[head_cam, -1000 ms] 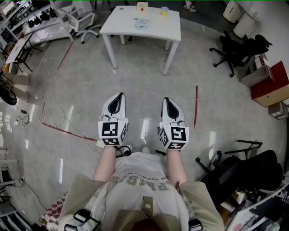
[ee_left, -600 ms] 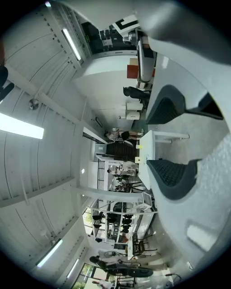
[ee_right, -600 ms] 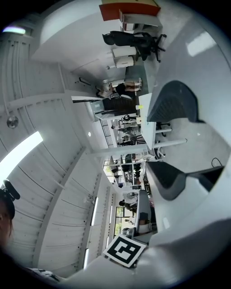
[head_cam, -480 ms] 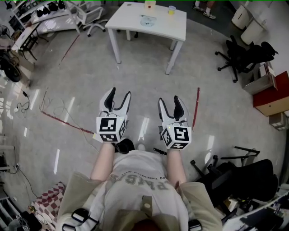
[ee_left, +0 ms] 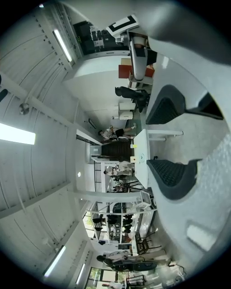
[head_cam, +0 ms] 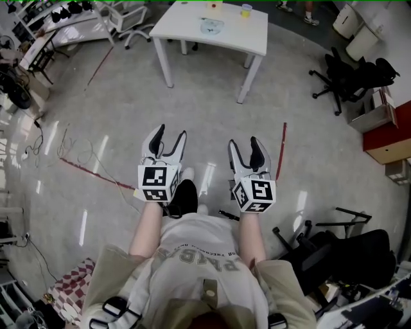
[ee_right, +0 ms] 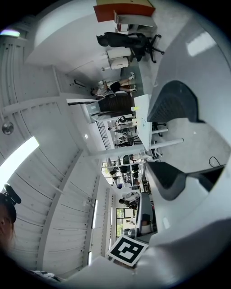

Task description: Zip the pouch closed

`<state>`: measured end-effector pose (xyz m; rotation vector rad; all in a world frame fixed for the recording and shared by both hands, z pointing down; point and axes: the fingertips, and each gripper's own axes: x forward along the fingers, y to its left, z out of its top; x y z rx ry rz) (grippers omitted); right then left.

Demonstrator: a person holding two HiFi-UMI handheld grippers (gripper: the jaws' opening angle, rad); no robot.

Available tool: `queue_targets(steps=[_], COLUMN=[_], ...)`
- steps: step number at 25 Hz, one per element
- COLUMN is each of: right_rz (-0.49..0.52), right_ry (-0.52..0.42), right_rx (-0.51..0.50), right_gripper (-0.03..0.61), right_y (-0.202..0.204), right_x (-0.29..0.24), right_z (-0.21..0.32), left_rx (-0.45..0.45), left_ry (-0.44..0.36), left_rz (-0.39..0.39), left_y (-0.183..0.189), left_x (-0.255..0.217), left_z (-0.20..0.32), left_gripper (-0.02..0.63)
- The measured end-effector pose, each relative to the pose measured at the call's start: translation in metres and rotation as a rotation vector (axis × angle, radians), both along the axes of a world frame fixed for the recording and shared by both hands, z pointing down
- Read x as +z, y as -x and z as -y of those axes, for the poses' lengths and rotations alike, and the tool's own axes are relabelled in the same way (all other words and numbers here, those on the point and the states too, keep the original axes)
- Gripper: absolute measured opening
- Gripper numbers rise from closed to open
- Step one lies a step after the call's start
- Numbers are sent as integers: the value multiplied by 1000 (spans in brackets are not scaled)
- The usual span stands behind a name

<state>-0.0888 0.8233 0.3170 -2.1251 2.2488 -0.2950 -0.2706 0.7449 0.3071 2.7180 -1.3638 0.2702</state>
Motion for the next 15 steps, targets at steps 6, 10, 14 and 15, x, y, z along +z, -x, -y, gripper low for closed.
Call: queue_targets(steps=[6, 10, 14, 15], right_rz=[-19, -12, 3, 6], right_ry=[-11, -9, -5, -5], right_rx=[5, 9, 16, 18], right_gripper=[249, 249, 249, 249], right_y=[-6, -6, -6, -5], right_x=[-9, -10, -6, -6], right_z=[32, 68, 106, 117], left_rx=[17, 56, 76, 77], left_ry=[-11, 24, 36, 35], left_rz=[-27, -13, -5, -3], left_y=[-10, -17, -20, -19], left_x=[-9, -1, 5, 4], left_z=[41, 78, 116, 128], left_gripper=[255, 255, 255, 255])
